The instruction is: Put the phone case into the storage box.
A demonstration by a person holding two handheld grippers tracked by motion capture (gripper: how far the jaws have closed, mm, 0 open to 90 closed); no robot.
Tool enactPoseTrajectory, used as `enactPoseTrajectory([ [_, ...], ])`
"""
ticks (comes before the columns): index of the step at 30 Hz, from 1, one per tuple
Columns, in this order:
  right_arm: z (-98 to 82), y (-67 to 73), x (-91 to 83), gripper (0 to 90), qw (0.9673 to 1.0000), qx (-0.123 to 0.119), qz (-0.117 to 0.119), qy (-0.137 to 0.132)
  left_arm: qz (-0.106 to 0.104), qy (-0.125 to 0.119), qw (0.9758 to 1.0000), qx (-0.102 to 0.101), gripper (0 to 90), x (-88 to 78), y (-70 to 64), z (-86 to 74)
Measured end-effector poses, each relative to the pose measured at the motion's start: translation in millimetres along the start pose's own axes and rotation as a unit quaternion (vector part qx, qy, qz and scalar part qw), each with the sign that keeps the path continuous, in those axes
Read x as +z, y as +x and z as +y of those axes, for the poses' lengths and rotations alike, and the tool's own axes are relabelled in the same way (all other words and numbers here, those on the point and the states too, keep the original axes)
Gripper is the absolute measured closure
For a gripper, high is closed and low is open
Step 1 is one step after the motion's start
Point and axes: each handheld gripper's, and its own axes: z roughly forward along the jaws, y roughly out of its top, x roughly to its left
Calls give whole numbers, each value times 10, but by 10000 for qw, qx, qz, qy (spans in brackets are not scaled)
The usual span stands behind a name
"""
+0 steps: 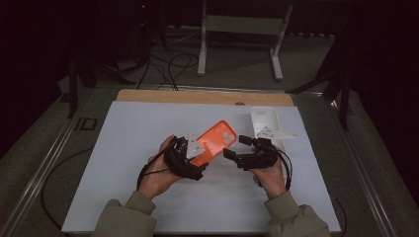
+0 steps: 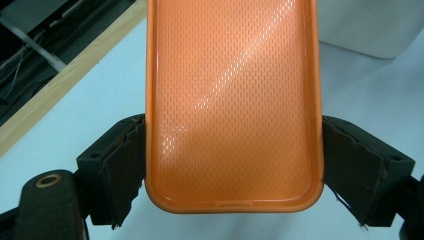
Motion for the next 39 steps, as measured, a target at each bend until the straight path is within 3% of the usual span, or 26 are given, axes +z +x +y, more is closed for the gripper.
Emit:
enactPoseTrajectory([
  [7,14,32,83,88,9999,27,96,14,-22,-20,10000,47,168,10,-41,9],
  [17,-14,34,194,91,9992,263,303,75,-31,-103,9999,105,168,-10,-112,47],
  [22,-26,49,234,138,9987,344,353,129,-45,-156,9997,162,168,-27,-149,96],
  [29,-36,75,263,356,9977,531,288,297,-49,-188,9997,169,168,-25,-171,121],
  [30,-36,75,263,356,9977,531,288,297,-49,-188,9997,169,167,-25,-171,121],
  [31,-37,78,266,478,9968,616,315,397,-47,-174,9997,173,167,-23,-170,119],
  [36,-38,61,265,601,9940,912,475,366,-69,-162,9997,171,167,0,-180,112],
  [37,-40,55,274,661,9919,1069,573,367,-88,-157,9997,191,167,10,-195,113],
  [39,-44,66,288,731,9915,1083,593,411,-103,-148,9996,223,167,24,-213,116],
])
